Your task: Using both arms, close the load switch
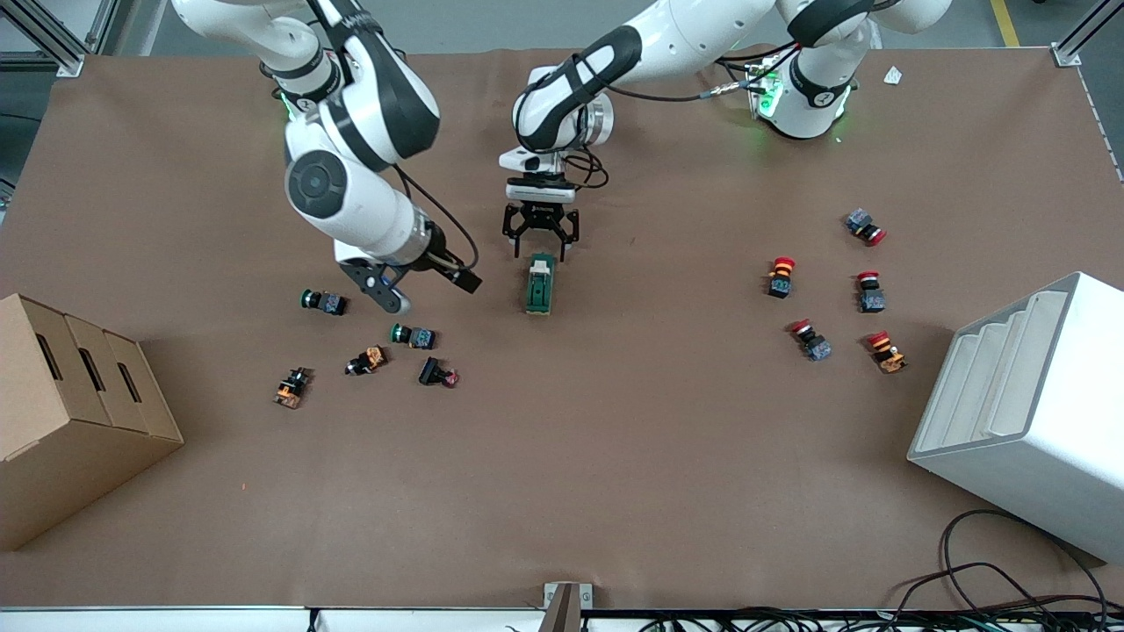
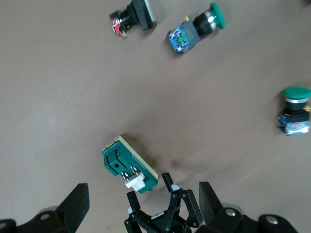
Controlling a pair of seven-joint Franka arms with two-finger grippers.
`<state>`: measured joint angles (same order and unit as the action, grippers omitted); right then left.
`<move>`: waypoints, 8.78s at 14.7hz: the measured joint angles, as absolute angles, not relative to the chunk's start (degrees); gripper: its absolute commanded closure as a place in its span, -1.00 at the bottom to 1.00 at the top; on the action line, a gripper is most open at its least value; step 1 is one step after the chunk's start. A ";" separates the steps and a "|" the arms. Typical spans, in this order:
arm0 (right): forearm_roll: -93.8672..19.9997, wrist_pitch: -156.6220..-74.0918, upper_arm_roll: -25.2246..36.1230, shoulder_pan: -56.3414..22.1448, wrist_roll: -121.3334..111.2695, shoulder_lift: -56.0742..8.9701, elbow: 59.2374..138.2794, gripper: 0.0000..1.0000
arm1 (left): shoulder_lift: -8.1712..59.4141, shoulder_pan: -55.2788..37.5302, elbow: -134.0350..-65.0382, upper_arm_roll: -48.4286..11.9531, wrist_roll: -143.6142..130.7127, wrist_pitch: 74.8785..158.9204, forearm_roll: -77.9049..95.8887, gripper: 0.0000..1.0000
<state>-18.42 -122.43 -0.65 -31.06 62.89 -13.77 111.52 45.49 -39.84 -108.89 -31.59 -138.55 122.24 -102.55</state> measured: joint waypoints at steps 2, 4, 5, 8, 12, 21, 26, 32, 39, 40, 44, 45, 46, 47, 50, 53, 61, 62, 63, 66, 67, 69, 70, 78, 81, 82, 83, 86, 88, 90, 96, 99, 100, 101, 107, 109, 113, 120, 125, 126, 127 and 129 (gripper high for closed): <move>-19.76 -126.12 -0.64 -32.87 63.43 -16.23 111.74 -1.00 | 46.85 -40.37 -108.73 -31.51 -139.54 119.36 -104.99 -0.94; -21.42 -130.60 -0.65 -34.85 64.50 -18.48 112.20 -1.00 | 48.37 -41.16 -108.38 -31.24 -141.86 116.51 -108.44 -0.94; -21.87 -132.68 -0.63 -35.77 65.12 -19.48 112.44 -1.00 | 49.11 -41.38 -108.32 -31.19 -143.47 115.48 -110.54 -0.94; -22.84 -137.96 -0.64 -38.14 67.17 -21.83 113.10 -1.00 | 50.99 -41.98 -108.38 -31.16 -147.10 110.81 -115.21 -0.94; -23.61 -141.94 -0.61 -40.26 68.25 -23.24 114.24 -1.00 | 52.78 -43.23 -108.35 -30.82 -149.57 105.90 -118.48 -0.95; -29.77 -156.21 -0.61 -45.96 68.40 -26.80 119.37 -1.00 | 54.18 -47.24 -107.65 -28.61 -150.80 101.00 -119.17 -0.97; -32.94 -160.35 -0.60 -47.98 68.46 -28.52 119.25 -1.00 | 54.25 -47.43 -107.61 -28.49 -150.80 100.82 -119.17 -0.98; -34.69 -160.98 -0.51 -48.49 68.48 -29.02 118.51 -1.00 | 54.36 -47.62 -107.52 -28.40 -150.80 100.60 -119.18 -0.98; -34.97 -158.31 -0.22 -47.69 69.01 -28.44 117.30 -1.00 | 54.41 -47.69 -107.48 -28.37 -150.80 100.48 -119.18 -0.99; -35.00 -157.60 -0.15 -47.33 69.10 -28.21 116.94 -1.00 | 54.42 -47.70 -107.47 -28.37 -150.80 100.47 -119.18 -0.99; -35.00 -155.92 0.69 -44.80 69.00 -28.47 112.75 -1.00 | 54.44 -47.72 -107.44 -28.37 -150.80 100.44 -119.17 -0.99; -35.00 -155.68 0.71 -44.43 68.97 -28.60 112.12 -1.00 | 54.44 -47.72 -107.43 -28.37 -150.80 100.43 -119.17 -0.99; -35.00 -155.66 0.74 -44.30 68.97 -28.77 111.74 -1.00 | 54.44 -47.73 -107.41 -28.38 -150.80 100.44 -119.12 -0.99; -35.00 -155.66 0.75 -44.29 68.97 -28.99 111.47 -1.00 | 54.45 -47.74 -107.31 -28.39 -150.80 100.44 -118.89 -0.99; -35.00 -155.66 0.74 -44.29 68.97 -29.64 110.78 -1.00 | 54.52 -47.87 -106.69 -28.40 -150.80 100.56 -117.83 -0.99; -35.00 -155.66 0.74 -44.29 68.97 -30.98 109.34 -1.00 | 54.55 -47.89 -106.62 -28.40 -150.80 100.54 -117.73 -0.99; -35.00 -155.46 1.01 -43.73 68.97 -35.88 104.70 -1.00 | 54.57 -47.89 -106.60 -28.40 -150.80 100.51 -117.72 -1.00; -35.00 -155.46 1.01 -43.69 68.97 -36.19 104.40 -1.00 | 54.57 -47.89 -106.60 -28.40 -150.80 100.51 -117.72 -1.00; -35.00 -155.46 1.01 -43.62 68.97 -36.50 104.07 -1.00 | 54.57 -47.89 -106.59 -28.40 -150.80 100.51 -117.71 -1.00; -34.97 -155.46 1.06 -42.85 68.89 -36.86 103.19 -1.00 | 54.57 -47.89 -106.56 -28.40 -150.80 100.51 -117.62 -1.00; -34.93 -155.23 1.14 -42.33 68.60 -36.89 102.88 -1.00 | 54.57 -47.89 -106.46 -28.42 -150.80 100.53 -117.41 -1.00; -34.83 -152.74 1.47 -40.88 66.71 -36.89 101.95 -1.00 | 54.57 -47.90 -106.11 -28.50 -150.80 100.62 -116.56 -0.99; -34.77 -150.85 1.87 -40.07 65.15 -36.82 101.45 -1.00 | 54.57 -47.90 -105.93 -28.54 -150.68 100.63 -116.01 -0.99; -31.76 -117.92 20.29 -38.09 37.58 -25.94 98.81 -1.00 | 53.07 -47.44 -101.24 -30.53 -143.29 101.12 -99.39 -0.99; -26.61 -108.44 28.30 -37.55 23.61 -22.41 98.72 -1.00 | 50.88 -46.50 -96.84 -31.48 -136.42 101.43 -91.56 -0.99; -24.64 -105.80 29.98 -37.10 19.94 -21.44 98.43 -1.00 | 50.18 -45.53 -95.15 -32.35 -133.45 101.50 -89.56 -0.99; -22.65 -103.16 30.90 -36.16 17.20 -20.61 97.69 -1.00 | 49.56 -43.99 -93.65 -33.70 -130.39 101.55 -88.37 -0.99; -16.11 -95.40 31.16 -32.46 11.75 -18.79 92.41 -1.00 | 48.80 -34.61 -90.44 -42.24 -122.14 101.58 -87.50 -0.99; -14.42 -90.19 30.91 -29.85 7.80 -18.23 87.86 -1.00 | 48.66 -24.27 -89.90 -51.12 -115.27 101.59 -87.42 -1.00; -12.55 -85.76 28.82 -25.68 4.43 -18.08 83.68 -1.00 | 48.55 -12.80 -89.80 -60.41 -106.88 101.79 -86.66 -1.00; -6.86 -80.75 12.74 -10.01 2.95 -17.81 76.90 -1.00 | 48.42 9.10 -89.12 -74.44 -84.63 102.84 -79.02 -1.00; -2.54 -80.51 2.57 -2.57 2.97 -16.21 76.47 -1.00 | 48.41 10.14 -84.40 -74.85 -77.96 102.88 -73.69 -1.00; -1.91 -80.29 0.43 -1.06 2.98 -15.61 76.46 -1.00 | 48.41 10.35 -83.02 -74.84 -76.21 102.73 -72.60 -1.00; -1.65 -80.07 -1.06 0.09 2.99 -15.11 76.46 -1.00 | 48.42 10.80 -81.92 -74.83 -74.66 102.65 -71.56 -1.00; -1.33 -79.66 -2.43 1.61 2.97 -14.24 76.47 -1.00 | 48.43 16.13 -77.59 -75.09 -64.38 101.04 -64.42 -1.00; -1.31 -79.43 -2.42 1.61 2.97 -13.96 76.47 -1.00 | 48.38 17.58 -76.14 -75.46 -60.34 99.42 -62.25 -1.00; -1.29 -78.60 -1.87 1.59 2.97 -13.38 76.46 -1.00 | 44.53 17.22 -72.61 -70.52 -51.34 97.23 -53.51 -1.00; -1.29 -77.85 -0.27 0.48 2.96 -12.25 76.46 -1.00 | 26.12 3.64 -70.92 -35.68 -33.10 100.26 -20.79 -1.00; -1.29 -77.66 1.03 -0.66 2.96 -12.04 76.46 -1.00 | 16.92 -4.17 -72.01 -13.74 -19.90 97.59 -4.03 -1.00; -1.29 -77.66 1.16 -0.68 2.96 -12.03 76.46 -1.00 | 15.08 -5.01 -73.15 -11.02 -17.33 96.33 -2.94 -1.00; -1.30 -77.67 1.22 -0.68 2.96 -12.02 76.46 -1.00 | 13.04 -5.35 -74.82 -9.21 -15.63 95.45 -2.37 -1.00; -1.30 -77.78 1.23 -0.74 2.96 -11.94 76.44 -1.00 | 8.35 -5.60 -79.50 -6.53 -12.89 94.70 -2.16 -1.00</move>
<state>-1.30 -77.78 1.23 -0.74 2.96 -11.94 76.44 8.35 -5.60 -79.50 -6.53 -12.89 94.70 -2.16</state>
